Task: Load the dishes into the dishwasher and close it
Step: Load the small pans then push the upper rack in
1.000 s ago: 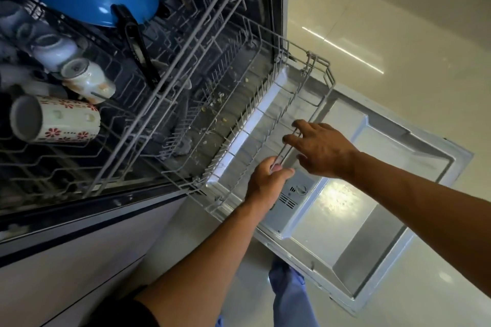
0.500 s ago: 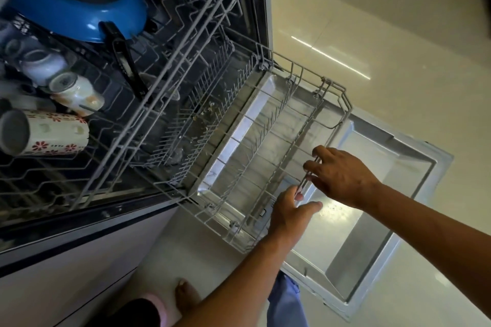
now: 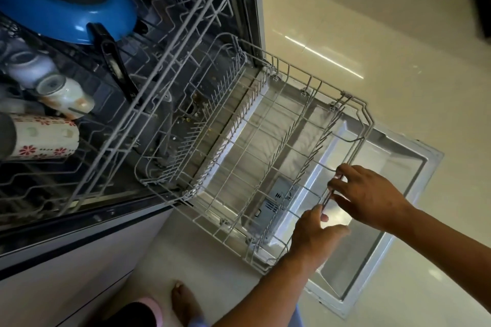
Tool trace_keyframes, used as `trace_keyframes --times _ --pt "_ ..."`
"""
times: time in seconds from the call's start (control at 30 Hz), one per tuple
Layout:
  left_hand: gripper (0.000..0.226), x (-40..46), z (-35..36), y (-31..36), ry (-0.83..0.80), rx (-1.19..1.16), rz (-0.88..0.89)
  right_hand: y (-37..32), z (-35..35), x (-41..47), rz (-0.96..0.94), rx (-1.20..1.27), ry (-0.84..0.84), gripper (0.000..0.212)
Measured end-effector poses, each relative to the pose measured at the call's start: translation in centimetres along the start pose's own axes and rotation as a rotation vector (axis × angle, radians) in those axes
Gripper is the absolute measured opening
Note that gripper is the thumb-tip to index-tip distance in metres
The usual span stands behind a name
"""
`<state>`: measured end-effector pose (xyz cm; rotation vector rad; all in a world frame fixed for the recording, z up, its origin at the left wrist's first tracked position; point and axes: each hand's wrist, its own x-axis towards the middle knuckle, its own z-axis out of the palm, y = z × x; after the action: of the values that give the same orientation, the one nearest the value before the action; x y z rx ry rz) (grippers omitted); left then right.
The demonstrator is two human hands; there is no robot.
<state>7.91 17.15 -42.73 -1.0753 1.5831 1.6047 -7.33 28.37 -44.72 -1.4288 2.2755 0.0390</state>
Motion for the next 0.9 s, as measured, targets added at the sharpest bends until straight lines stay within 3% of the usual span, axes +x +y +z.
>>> trace_keyframes --times 0.4,0.9 --pt "0.086 -0.8 1.3 0.6 -0.063 0.014 -0.023 0.2 -0.4 -2.2 0.033 -0.001 -0.039 0.032" --pt "0.079 -0.4 -0.1 0.9 -0.08 0.026 -0.021 0.6 0.3 -1.0 -0.003 0.021 -0.031 0.026"
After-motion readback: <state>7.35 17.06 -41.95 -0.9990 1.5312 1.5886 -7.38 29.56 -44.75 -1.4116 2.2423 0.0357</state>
